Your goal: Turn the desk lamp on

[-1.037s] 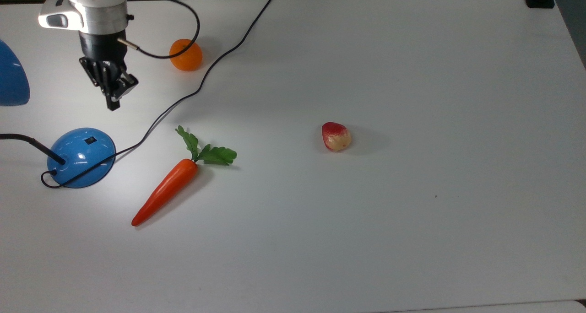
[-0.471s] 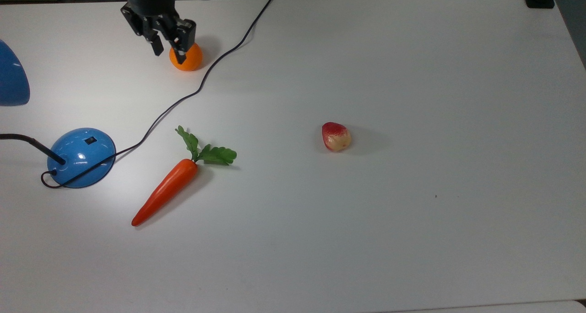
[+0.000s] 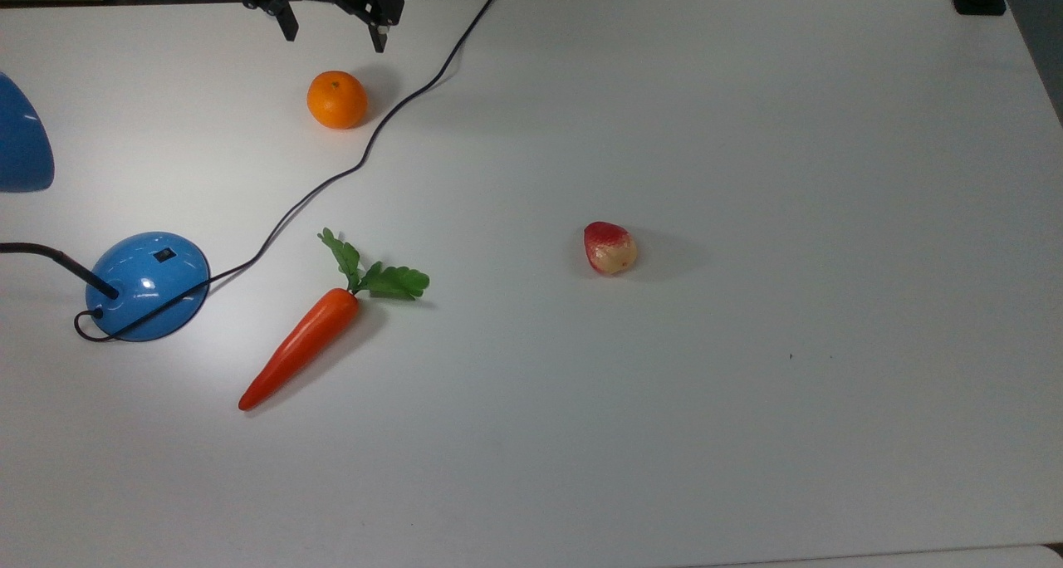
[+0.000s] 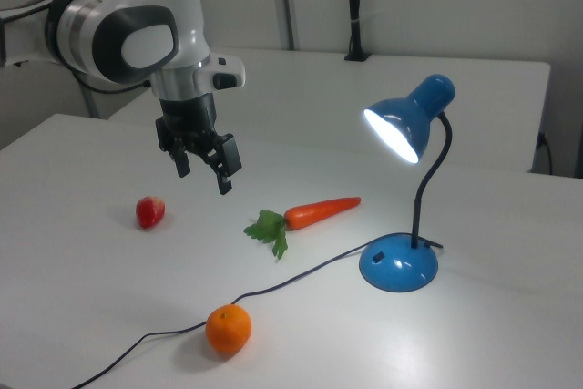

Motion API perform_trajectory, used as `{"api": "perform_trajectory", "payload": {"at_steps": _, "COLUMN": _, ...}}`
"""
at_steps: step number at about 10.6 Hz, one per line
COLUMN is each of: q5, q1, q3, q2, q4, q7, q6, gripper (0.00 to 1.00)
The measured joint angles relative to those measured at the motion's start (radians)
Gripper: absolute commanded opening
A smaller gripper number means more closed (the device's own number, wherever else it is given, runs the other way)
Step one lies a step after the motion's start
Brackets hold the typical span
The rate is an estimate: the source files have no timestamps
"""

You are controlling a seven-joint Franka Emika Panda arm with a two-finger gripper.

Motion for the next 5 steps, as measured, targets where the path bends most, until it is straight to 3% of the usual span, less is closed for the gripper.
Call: {"api": "perform_trajectory", "payload": {"at_steps": 5, "q5": 0.000, "q1": 0.000, "q3": 0.000, "q2": 0.000, "q4": 0.009, "q7": -0.016, "q6": -0.032, "gripper": 1.00}}
